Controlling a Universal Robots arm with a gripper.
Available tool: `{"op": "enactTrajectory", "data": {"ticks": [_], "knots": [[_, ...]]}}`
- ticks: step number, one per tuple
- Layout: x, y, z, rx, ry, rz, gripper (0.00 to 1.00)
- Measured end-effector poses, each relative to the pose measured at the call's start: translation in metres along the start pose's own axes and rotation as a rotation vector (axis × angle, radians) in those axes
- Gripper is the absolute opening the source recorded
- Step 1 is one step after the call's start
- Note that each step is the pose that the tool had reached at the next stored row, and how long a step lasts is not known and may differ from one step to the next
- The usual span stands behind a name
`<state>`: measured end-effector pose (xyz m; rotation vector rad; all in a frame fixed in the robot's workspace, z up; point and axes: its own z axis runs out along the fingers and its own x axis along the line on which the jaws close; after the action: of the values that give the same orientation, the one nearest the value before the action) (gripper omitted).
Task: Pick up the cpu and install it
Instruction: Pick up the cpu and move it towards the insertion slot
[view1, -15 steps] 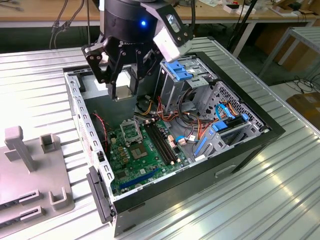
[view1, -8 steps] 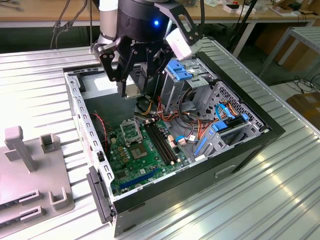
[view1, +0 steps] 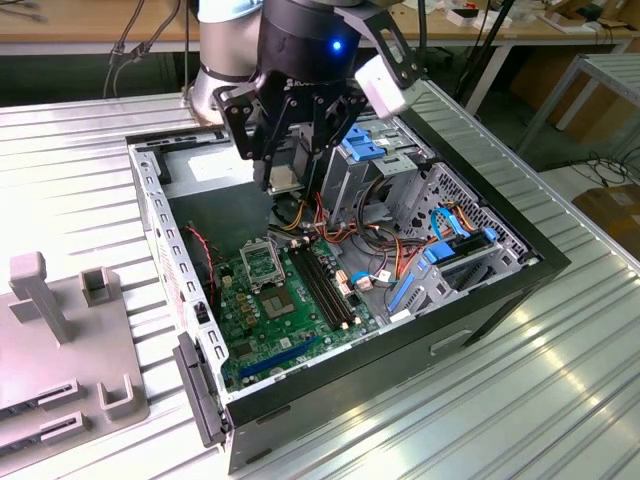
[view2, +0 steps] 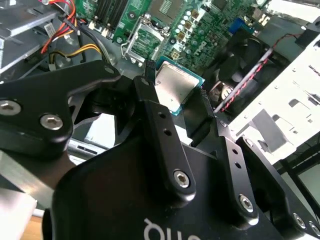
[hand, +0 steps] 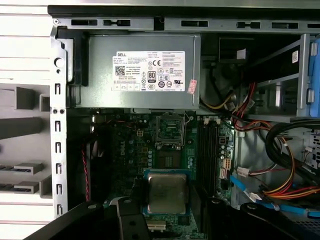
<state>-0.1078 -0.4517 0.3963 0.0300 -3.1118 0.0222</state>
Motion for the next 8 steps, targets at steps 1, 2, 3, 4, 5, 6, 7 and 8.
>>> {"op": "enactTrajectory", "data": {"ticks": [1,2,3,4,5,6,7,8], "knots": [[-0.0007,-0.0002,0.0,0.0,0.0,0.0,0.47],[-0.0011,-0.0003,0.0001,-0.0001,-0.0001,0.0,0.47],[-0.0013,-0.0016,0.0003,0.0,-0.0001,0.0,0.47],[-0.0012,-0.0039,0.0007,0.0001,-0.0001,0.0,0.47],[-0.0012,-0.0048,0.001,0.0001,-0.0001,0.0,0.47],[-0.0012,-0.0053,0.0013,0.0001,-0.0002,0.0,0.47],[-0.0012,-0.0054,0.0014,0.0,-0.0003,0.0,0.47],[-0.0012,-0.0054,0.0013,0.0001,-0.0003,0.0,0.47]]}}
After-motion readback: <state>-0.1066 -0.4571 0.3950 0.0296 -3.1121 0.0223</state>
